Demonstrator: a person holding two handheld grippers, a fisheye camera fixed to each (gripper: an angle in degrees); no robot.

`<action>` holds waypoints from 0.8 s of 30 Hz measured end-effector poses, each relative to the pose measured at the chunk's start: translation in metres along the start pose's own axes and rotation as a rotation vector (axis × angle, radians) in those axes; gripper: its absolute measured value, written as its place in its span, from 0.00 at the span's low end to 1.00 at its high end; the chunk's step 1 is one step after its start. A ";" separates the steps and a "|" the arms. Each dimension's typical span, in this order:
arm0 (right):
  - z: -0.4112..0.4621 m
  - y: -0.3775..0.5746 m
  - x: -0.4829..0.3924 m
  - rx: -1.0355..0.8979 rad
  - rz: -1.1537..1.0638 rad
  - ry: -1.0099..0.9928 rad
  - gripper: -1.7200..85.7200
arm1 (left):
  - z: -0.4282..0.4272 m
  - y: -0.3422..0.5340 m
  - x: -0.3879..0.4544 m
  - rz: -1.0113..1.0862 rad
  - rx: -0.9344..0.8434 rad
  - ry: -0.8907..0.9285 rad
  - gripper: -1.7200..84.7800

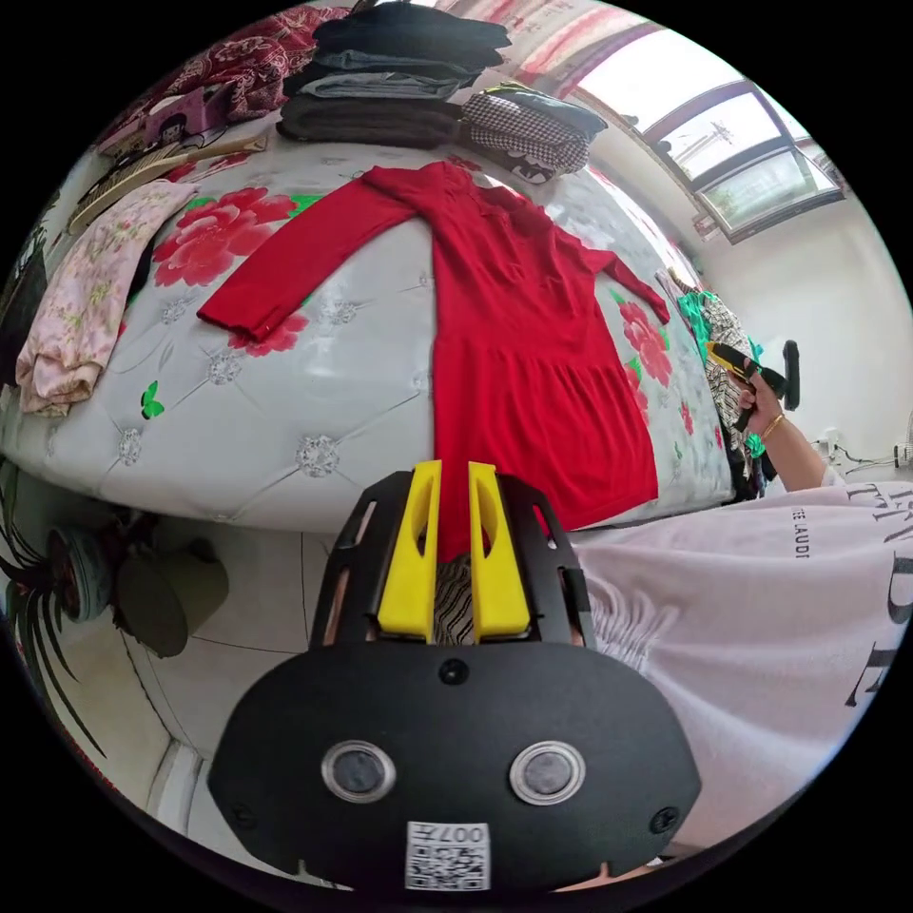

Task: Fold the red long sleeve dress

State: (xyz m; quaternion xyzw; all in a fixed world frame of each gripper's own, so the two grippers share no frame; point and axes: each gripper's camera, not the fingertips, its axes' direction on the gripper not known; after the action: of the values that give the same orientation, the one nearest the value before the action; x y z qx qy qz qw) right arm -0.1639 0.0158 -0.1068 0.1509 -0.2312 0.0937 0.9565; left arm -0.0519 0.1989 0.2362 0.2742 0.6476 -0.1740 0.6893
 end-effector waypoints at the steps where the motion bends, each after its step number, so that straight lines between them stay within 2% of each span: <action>1: 0.008 -0.020 0.009 -0.006 -0.005 0.015 0.10 | 0.000 -0.007 0.006 -0.017 0.006 0.001 0.08; 10: 0.110 -0.130 0.054 -0.113 -0.131 0.114 0.09 | 0.007 -0.054 0.051 -0.142 -0.052 -0.149 0.08; 17: 0.145 -0.131 0.079 -0.120 -0.154 0.141 0.03 | 0.016 -0.124 0.057 -0.120 -0.079 -0.223 0.07; 21: 0.118 -0.120 0.141 -0.124 -0.042 0.322 0.02 | 0.020 -0.171 0.048 -0.060 -0.070 -0.262 0.07; 24: 0.094 -0.094 0.214 -0.211 0.112 0.414 0.03 | 0.028 -0.211 0.033 -0.006 -0.072 -0.267 0.07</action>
State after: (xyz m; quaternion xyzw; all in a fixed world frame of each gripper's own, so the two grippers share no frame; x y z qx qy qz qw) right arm 0.0078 -0.0800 0.0505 0.0148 -0.0464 0.1508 0.9874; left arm -0.1514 0.0195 0.1716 0.2219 0.5569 -0.1876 0.7781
